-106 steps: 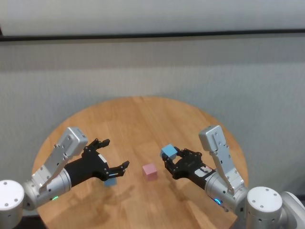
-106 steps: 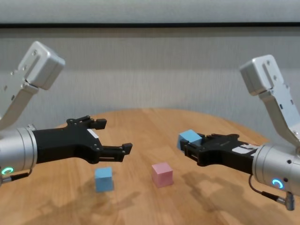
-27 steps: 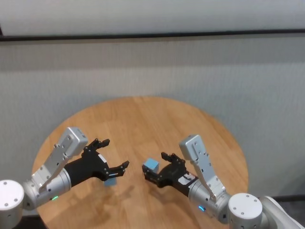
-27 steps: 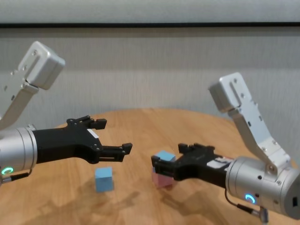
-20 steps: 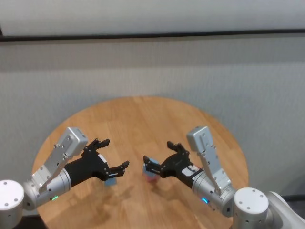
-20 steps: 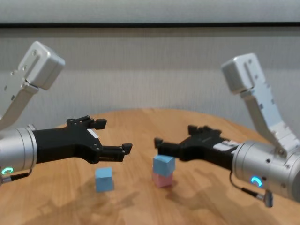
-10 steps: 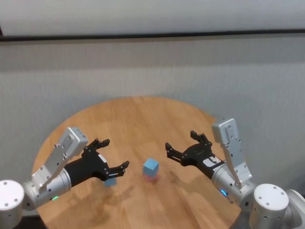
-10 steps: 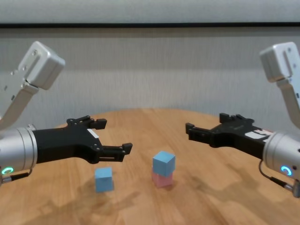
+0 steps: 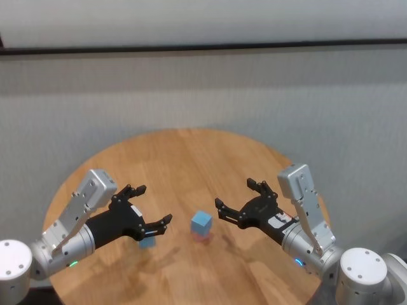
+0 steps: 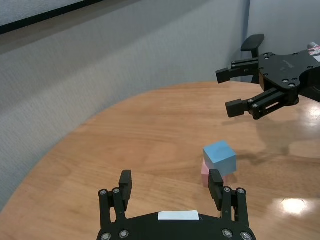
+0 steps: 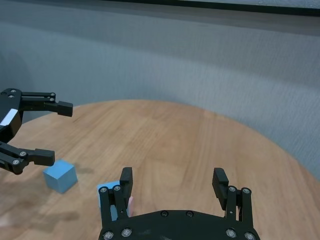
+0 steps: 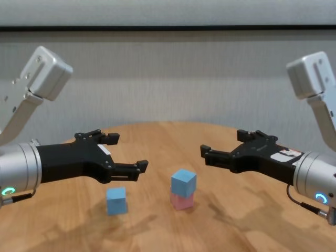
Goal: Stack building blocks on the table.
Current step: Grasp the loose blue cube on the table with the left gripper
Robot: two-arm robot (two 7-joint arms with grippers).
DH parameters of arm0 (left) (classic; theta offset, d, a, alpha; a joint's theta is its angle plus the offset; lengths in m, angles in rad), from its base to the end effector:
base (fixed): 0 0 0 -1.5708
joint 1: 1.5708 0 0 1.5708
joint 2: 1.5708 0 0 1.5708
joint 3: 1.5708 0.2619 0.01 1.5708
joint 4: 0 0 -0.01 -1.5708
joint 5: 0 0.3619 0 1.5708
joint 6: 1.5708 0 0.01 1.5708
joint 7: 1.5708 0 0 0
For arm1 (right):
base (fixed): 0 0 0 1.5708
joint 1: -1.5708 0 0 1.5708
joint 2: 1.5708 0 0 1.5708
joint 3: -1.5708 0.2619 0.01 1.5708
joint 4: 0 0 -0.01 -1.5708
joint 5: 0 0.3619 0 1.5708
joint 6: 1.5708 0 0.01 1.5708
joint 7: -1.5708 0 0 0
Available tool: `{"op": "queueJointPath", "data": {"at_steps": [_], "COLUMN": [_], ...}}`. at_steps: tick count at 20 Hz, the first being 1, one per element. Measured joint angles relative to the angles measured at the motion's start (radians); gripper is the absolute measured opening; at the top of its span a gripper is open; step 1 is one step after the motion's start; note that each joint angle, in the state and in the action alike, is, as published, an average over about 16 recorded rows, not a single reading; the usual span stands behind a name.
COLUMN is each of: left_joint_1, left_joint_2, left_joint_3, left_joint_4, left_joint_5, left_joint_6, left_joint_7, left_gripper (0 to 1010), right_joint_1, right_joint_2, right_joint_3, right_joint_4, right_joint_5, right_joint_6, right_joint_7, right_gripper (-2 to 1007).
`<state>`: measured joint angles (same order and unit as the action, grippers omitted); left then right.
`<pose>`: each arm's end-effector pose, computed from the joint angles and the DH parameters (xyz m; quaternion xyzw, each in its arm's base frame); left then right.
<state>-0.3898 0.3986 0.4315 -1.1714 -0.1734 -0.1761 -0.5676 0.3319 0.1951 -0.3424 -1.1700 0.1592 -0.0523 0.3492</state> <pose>0.4601 0.0263 -0.2847 0.1304 -0.1045 0.3561 0.9194 0.4509 0.0342 -0.3000 -0.0760 -0.0115 -0.4681 0.8803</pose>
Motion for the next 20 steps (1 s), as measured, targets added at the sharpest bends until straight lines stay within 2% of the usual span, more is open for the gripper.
{"op": "queueJointPath", "data": {"at_steps": [7, 20], "left_joint_1": [0.0, 0.0], "left_joint_2": [0.0, 0.0], "left_joint_3": [0.0, 0.0], "left_joint_4": [0.0, 0.0], "left_joint_5": [0.0, 0.0], "left_joint_6": [0.0, 0.0], "left_joint_7": [0.0, 0.0], "left_gripper": [1003, 1003], "right_joint_1": [0.004, 0.005], "right_joint_2": [0.007, 0.007], "right_joint_3": [-0.013, -0.008], "right_joint_4": [0.002, 0.003], "right_joint_5": [-0.009, 0.002], "right_joint_6": [-0.009, -0.005], "right_joint_7": [0.013, 0.009], "right_gripper": [1005, 1005]}}
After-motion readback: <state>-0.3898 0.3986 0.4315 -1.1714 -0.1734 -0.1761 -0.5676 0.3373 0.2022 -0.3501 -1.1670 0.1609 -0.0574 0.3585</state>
